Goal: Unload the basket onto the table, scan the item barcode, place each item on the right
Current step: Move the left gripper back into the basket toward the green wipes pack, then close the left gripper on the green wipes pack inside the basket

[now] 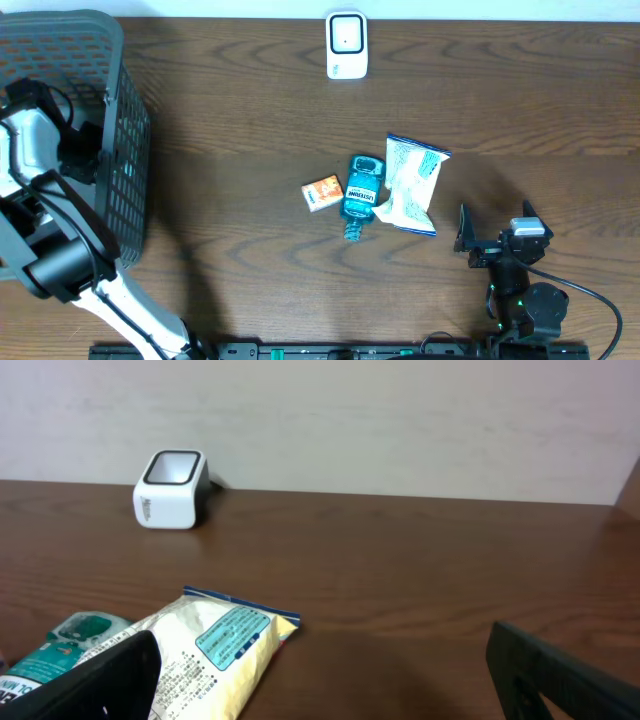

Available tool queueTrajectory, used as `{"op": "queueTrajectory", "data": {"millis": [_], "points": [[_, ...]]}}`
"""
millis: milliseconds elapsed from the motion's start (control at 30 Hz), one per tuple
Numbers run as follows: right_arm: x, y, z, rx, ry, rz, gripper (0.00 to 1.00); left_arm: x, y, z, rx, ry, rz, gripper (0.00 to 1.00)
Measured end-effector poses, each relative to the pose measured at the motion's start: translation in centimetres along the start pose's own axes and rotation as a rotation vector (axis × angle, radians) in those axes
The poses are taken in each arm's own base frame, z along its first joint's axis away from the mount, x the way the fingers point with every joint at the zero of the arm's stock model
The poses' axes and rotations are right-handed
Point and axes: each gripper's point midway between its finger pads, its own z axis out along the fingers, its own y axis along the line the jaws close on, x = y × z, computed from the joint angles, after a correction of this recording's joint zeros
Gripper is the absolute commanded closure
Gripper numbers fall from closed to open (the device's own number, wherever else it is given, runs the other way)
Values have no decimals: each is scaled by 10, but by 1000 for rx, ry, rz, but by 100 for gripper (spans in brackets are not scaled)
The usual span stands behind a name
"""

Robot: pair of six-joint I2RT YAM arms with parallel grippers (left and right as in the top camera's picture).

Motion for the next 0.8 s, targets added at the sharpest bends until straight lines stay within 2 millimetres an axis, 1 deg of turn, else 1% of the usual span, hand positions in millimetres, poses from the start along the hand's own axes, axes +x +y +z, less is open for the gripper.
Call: {"op": "queueTrajectory", "data": {"millis": [33,100,200,233,333,367,400,433,467,500,533,600,700,800], "points": [[0,0,0,0,0,0,1,-2,1,-6,4,-15,-3,93],[0,0,0,0,0,0,1,-9,3,-27,18,-67,-10,93],[0,0,0,0,0,0,1,-18,6,-78,51,-197,-14,93],[0,0,0,0,0,0,1,-20,7,-99,65,-251,-15,93],[0,0,0,0,0,0,1,-18,9,-153,93,-387,-12,93],[0,0,0,0,0,0,1,-16,9,-167,105,-423,-9,92],[0,0,0,0,0,0,1,-13,9,-179,113,-455,-5,83],[0,0,0,0,0,0,1,-11,9,-190,121,-480,-2,62],[0,0,0,0,0,0,1,-8,8,-197,127,-499,2,46],[0,0,0,0,0,0,1,-7,8,-202,132,-510,3,38],[0,0,0,0,0,0,1,-6,8,-204,134,-517,3,31],[0,0,0,0,0,0,1,-7,9,-202,126,-515,3,21],[0,0,0,0,0,0,1,-16,9,-194,107,-515,35,19],[0,0,0,0,0,0,1,-33,4,-181,78,-532,146,18]]}}
